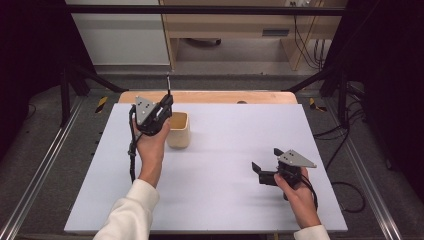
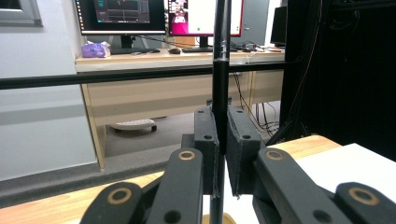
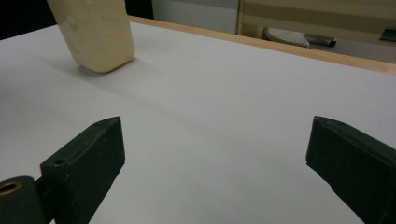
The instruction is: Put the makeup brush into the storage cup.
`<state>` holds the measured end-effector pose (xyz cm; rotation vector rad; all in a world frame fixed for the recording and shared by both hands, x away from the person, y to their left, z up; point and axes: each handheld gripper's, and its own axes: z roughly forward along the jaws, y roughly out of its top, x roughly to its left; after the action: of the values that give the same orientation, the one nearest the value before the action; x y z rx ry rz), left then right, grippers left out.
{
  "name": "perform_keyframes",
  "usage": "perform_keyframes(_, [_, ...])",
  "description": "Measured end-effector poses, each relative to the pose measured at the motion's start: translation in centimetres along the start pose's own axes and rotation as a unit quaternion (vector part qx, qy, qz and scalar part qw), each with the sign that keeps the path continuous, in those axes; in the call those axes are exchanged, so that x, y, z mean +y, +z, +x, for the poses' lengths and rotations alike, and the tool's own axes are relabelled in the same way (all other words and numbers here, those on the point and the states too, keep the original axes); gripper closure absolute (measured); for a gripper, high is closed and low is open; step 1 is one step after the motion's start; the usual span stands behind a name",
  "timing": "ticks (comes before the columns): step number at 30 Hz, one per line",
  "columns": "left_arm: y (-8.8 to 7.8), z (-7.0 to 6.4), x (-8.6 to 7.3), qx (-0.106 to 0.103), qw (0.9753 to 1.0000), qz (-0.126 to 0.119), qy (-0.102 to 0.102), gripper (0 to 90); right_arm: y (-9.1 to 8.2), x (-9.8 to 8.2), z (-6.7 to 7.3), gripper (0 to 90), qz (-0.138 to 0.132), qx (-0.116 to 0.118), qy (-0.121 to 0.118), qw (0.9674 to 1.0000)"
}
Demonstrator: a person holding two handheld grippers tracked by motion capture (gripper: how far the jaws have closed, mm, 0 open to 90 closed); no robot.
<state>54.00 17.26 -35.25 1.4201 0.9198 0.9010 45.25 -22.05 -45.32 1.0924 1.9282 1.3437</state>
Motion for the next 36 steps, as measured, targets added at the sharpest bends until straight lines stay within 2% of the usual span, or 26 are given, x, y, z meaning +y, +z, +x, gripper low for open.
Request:
perform_keyframes(8, [0.3,0.0,-0.7,0.004,1.0,-0.004,-0.003,83.8,0.0,0.0,0.0,4.9,0.003,0.002,0.002,1.0])
perform_keyframes(21, [0.7,0.2,-1.5,0.001,1.0,-0.002,-0.001,83.9,0.0,-0.1,0.2,4.7,-0.008,0.014,-0.018,0.9997])
perform_keyframes(26, [0.8,0.2,-1.8,-0.002,1.0,0.0,-0.002,83.8,-0.1,-0.1,0.4,5.7,-0.021,0.01,-0.033,0.9992])
perform_keyframes(29, [0.9,0.1,-2.1,-0.003,1.0,0.001,-0.002,83.8,-0.3,0.0,0.6,5.9,-0.04,0.01,-0.047,0.9981])
perform_keyframes(36, [1.1,0.2,-2.5,-0.009,1.0,0.001,-0.004,83.8,-1.1,-0.1,0.8,5.8,-0.067,0.015,-0.049,0.9964])
